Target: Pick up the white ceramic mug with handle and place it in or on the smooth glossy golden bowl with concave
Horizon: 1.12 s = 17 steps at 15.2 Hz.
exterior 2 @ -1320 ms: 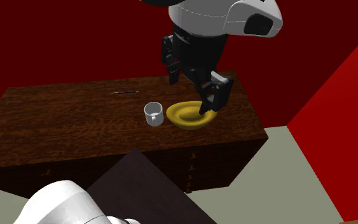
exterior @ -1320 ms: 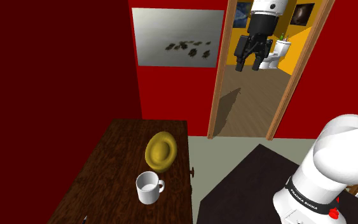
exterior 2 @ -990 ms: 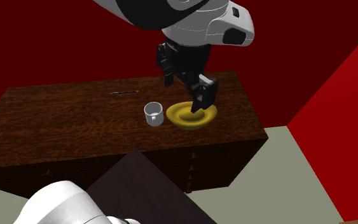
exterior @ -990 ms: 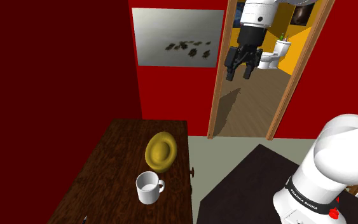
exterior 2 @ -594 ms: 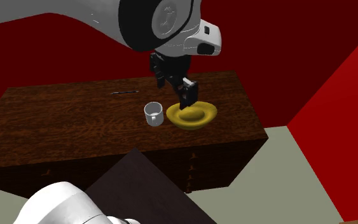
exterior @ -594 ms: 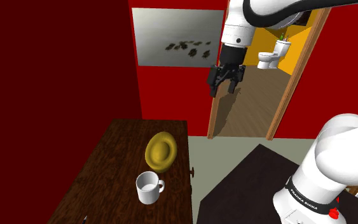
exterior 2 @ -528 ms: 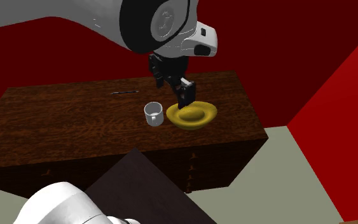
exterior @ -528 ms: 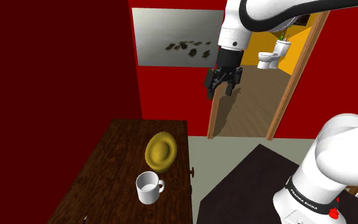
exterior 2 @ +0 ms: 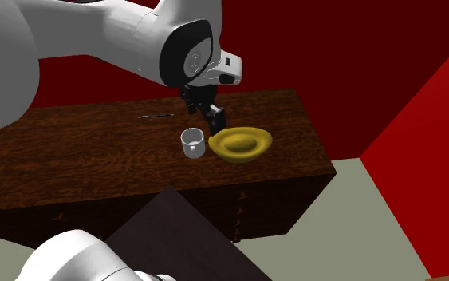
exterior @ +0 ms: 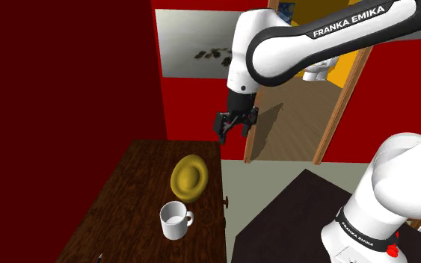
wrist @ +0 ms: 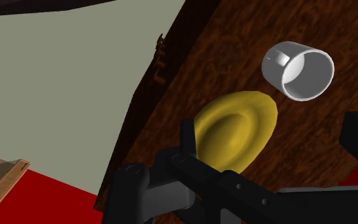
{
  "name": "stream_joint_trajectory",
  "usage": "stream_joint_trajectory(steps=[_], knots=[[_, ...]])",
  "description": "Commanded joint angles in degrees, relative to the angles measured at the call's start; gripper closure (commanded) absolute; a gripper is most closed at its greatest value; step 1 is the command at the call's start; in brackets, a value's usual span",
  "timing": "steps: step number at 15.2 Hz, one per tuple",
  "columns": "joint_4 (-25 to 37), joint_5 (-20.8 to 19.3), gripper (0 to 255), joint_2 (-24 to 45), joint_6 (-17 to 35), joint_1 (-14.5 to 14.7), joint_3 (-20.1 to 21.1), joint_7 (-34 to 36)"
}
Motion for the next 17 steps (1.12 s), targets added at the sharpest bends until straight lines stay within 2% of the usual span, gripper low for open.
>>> stream_joint_trajectory(steps=[1,5,9,13,17], knots=[[0.0,-0.1,0,3.6,3.8,0.2,1.9,1.6],[1.1,-1.5,0,11.5,10.7,0.3,6.0,5.8],[3.6,-5.4,0,20.4,17.0,0.1,9.6,11.5],[7.3,-12.5,0,30.2,22.0,0.4,11.9,18.9],[12.4,-21.2,0,40.2,25.2,3.0,11.3,27.1]])
